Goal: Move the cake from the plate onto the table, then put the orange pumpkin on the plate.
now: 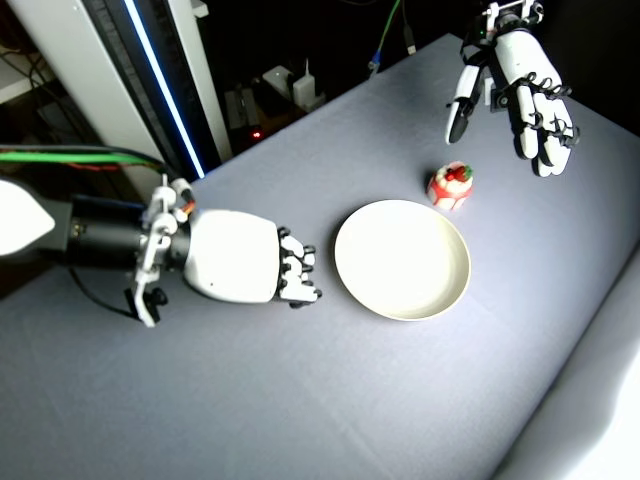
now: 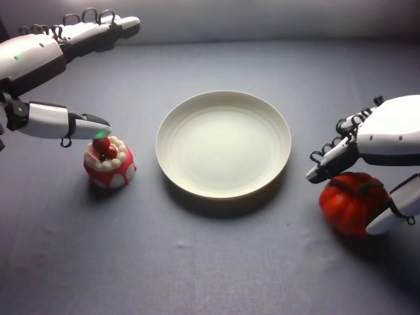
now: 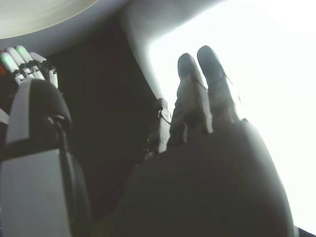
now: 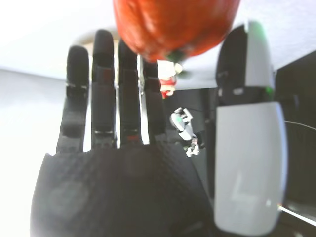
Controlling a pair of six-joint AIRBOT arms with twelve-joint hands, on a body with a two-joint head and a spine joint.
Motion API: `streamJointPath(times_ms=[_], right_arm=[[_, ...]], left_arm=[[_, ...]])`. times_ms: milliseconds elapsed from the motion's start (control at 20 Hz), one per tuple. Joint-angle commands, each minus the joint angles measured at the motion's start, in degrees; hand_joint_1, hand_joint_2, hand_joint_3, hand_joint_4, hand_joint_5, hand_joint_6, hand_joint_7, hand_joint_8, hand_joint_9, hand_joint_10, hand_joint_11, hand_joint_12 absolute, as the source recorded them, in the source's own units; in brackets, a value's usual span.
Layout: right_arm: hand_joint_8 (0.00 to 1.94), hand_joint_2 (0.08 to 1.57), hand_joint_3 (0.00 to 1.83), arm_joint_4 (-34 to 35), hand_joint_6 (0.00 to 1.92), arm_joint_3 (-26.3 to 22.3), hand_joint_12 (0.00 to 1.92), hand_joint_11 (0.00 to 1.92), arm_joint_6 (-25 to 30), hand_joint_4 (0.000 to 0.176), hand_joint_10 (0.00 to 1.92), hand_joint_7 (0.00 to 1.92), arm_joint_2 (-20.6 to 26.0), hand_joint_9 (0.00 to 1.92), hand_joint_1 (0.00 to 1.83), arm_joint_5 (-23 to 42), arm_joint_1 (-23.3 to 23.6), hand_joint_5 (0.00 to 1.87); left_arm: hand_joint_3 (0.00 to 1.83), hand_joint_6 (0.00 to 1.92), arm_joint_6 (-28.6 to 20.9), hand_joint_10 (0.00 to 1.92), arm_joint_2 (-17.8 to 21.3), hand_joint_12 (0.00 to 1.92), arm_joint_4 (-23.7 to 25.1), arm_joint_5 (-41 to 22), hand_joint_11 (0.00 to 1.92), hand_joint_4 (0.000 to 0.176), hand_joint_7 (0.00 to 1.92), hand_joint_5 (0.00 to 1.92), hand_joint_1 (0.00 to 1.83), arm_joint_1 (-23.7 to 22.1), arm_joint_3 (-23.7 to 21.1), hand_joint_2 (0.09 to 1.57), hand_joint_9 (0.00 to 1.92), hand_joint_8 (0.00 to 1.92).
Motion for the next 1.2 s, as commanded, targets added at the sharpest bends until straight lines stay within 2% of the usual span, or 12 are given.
streamJointPath(times_ms=[0, 300, 450, 600, 700, 750, 850, 950, 1000, 1050, 1100, 1150], right_arm=[[0.03, 0.97, 0.00, 1.84, 0.03, 0.29, 1.41, 0.29, 0.34, 0.000, 0.13, 0.72, 0.05, 0.72, 0.92, 2.61, 0.38, 0.58], [0.00, 0.95, 0.00, 2.25, 0.00, 0.60, 1.41, 0.26, 0.34, 0.000, 0.11, 0.65, -0.01, 0.65, 0.86, 2.22, 0.38, 0.50], [0.00, 0.96, 0.00, 2.32, 0.00, 0.61, 1.29, 0.27, 0.34, 0.000, 0.10, 0.62, -0.07, 0.65, 0.87, 2.10, 0.01, 0.50], [0.00, 0.95, 0.00, 3.39, 0.00, 1.42, 1.25, 0.30, 0.33, 0.000, 0.09, 0.63, -0.93, 0.67, 0.81, 2.03, -1.11, 0.51], [0.00, 0.94, 0.00, 4.22, 0.00, 2.24, 1.21, 0.32, 0.33, 0.000, 0.08, 0.63, -1.77, 0.68, 0.75, 2.02, -2.17, 0.50], [0.00, 0.93, 0.00, 4.26, 0.00, 2.43, 1.23, 0.30, 0.33, 0.000, 0.06, 0.62, -2.06, 0.68, 0.75, 1.95, -2.51, 0.51], [0.00, 0.92, 0.00, 4.26, 0.00, 2.55, 1.28, 0.26, 0.33, 0.000, 0.04, 0.62, -2.46, 0.67, 0.73, 1.84, -2.96, 0.51], [0.03, 0.97, 0.01, 4.26, 0.03, 2.62, 1.36, 0.32, 0.33, 0.000, 0.07, 0.69, -2.70, 0.75, 0.79, 1.72, -3.23, 0.60], [0.15, 1.03, 0.00, 4.30, 0.17, 2.67, 1.48, 0.48, 0.33, 0.000, 0.55, 0.81, -2.74, 0.74, 0.88, 1.68, -3.33, 0.68], [1.07, 1.15, 0.01, 4.55, 1.02, 2.70, 1.82, 0.75, 0.33, 0.000, 1.46, 0.72, -2.73, 0.75, 1.01, 1.66, -3.33, 0.79], [1.62, 1.19, 0.01, 4.84, 1.27, 2.82, 1.90, 0.92, 0.33, 0.000, 1.83, 0.70, -2.72, 0.82, 1.05, 1.66, -3.33, 0.79], [1.88, 1.13, 0.00, 4.82, 1.68, 2.89, 1.92, 1.10, 0.29, 0.000, 1.90, 0.85, -2.72, 1.02, 1.20, 1.66, -3.32, 0.73]], left_arm=[[0.00, 0.00, -0.14, 0.02, 0.17, 0.41, -2.61, -5.95, 0.00, 0.176, 0.00, 0.02, 0.95, -0.21, 0.39, 1.02, 0.29, 0.00], [0.00, 0.00, -0.14, 0.01, 0.19, 0.46, -2.64, -6.08, 0.00, 0.176, 0.00, 0.02, 0.96, -0.13, 0.37, 0.99, 0.34, 0.00], [0.00, 0.00, -0.14, 0.02, 0.21, 0.43, -2.76, -6.15, 0.00, 0.176, 0.00, 0.03, 0.96, -0.07, 0.33, 0.99, 0.40, 0.00], [0.00, 0.00, -0.14, 0.00, 0.23, 0.43, -2.76, -6.20, 0.00, 0.176, 0.00, 0.03, 0.95, 0.14, 0.28, 1.02, 0.32, 0.00], [0.00, 0.00, -0.14, 0.00, 0.23, 0.52, -2.85, -6.33, 0.00, 0.176, 0.00, 0.04, 0.97, 0.27, 0.24, 1.02, 0.33, 0.00], [0.00, 0.00, -0.14, 0.05, 0.23, 0.53, -2.85, -6.38, 0.00, 0.176, 0.00, 0.04, 0.98, 0.27, 0.21, 1.03, 0.43, 0.00], [0.01, 0.00, -0.14, 0.00, 0.24, 0.61, -2.85, -6.40, 0.00, 0.176, 0.00, 0.01, 0.94, 0.25, 0.17, 1.06, 0.32, 0.00], [0.00, 0.00, -0.14, 0.01, 0.22, 0.70, -2.85, -6.40, 0.00, 0.176, 0.00, 0.02, 0.91, 0.24, 0.17, 1.04, 0.34, 0.00], [0.00, 0.00, -0.14, 0.02, 0.22, 0.78, -2.85, -6.41, 0.00, 0.176, 0.00, 0.02, 0.91, 0.24, 0.17, 1.03, 0.37, 0.00], [0.00, 0.00, -0.14, 0.02, 0.22, 0.76, -2.87, -6.44, 0.00, 0.176, 0.00, 0.02, 0.92, 0.25, 0.16, 1.01, 0.41, 0.00], [0.00, 0.00, -0.14, 0.01, 0.23, 0.65, -2.89, -6.51, 0.00, 0.176, 0.00, 0.01, 0.91, 0.32, 0.16, 1.01, 0.39, 0.00], [0.00, 0.00, -0.14, 0.00, 0.22, 0.62, -2.90, -6.53, 0.00, 0.176, 0.00, 0.00, 0.89, 0.33, 0.16, 1.02, 0.32, 0.00]])
